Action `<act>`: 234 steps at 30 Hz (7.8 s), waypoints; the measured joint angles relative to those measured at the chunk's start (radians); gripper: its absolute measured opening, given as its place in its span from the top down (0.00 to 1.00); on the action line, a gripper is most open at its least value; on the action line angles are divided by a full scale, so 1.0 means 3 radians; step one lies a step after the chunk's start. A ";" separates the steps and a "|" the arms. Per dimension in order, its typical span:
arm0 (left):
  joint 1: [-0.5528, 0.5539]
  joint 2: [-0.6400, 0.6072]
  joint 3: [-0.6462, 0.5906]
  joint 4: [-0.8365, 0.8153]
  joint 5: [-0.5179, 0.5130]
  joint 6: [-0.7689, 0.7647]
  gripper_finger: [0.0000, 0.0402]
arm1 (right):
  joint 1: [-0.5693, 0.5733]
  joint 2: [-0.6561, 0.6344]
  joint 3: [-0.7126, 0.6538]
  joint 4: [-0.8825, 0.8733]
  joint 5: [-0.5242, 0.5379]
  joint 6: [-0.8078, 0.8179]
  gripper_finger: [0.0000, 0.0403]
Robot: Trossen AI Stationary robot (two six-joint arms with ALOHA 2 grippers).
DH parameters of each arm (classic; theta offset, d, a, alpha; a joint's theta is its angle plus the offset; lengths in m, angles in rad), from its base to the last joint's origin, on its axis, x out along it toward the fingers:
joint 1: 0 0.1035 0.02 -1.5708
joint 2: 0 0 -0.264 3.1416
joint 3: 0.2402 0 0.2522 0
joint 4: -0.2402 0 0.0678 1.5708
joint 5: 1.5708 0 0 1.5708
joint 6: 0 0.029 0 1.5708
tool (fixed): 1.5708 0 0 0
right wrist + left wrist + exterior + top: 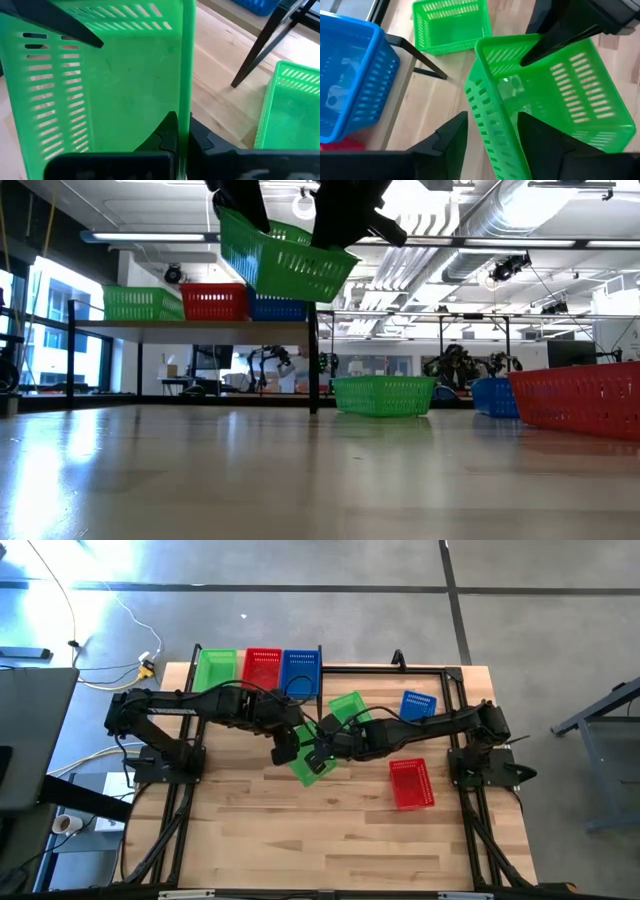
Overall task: Stack baskets on shelf by color
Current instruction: Stack the bottom green basket on top of the green basket on the shelf
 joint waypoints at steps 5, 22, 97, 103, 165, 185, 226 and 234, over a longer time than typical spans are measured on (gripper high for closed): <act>0.0019 0.0000 0.0000 -0.0013 0.0029 0.0092 0.77 | -0.0042 0.0000 0.0000 0.0036 -0.0102 -0.0012 1.00; 0.0072 0.0028 0.0000 -0.0099 0.0026 0.0224 0.99 | -0.0121 -0.0005 -0.0001 0.0137 -0.0515 -0.0112 0.88; 0.1405 -0.0429 0.0407 -0.1295 0.0603 0.1913 1.00 | -0.0957 -0.0211 -0.0011 0.0379 -0.1348 -0.1356 0.64; 0.1405 -0.0571 0.0230 -0.1214 0.0656 0.1823 1.00 | -0.0956 -0.0171 -0.0010 0.0425 -0.1361 -0.1341 0.64; 0.2216 -0.0940 0.1141 -0.1522 -0.0264 0.2889 1.00 | -0.0913 -0.0100 0.0952 -0.0451 -0.0964 -0.1620 0.64; 0.3197 -0.0402 0.1520 -0.1761 0.0511 0.3433 1.00 | -0.0913 -0.0099 0.0952 -0.0503 -0.0991 -0.2296 0.64; 0.2474 0.0020 0.1518 -0.0829 0.0781 0.3796 1.00 | -0.1132 -0.0097 0.0952 -0.0475 -0.1167 -0.2637 0.64; 0.2827 0.0107 0.1518 -0.0690 0.0755 0.4159 1.00 | -0.1132 -0.0097 0.0950 -0.0522 -0.1169 -0.2638 0.64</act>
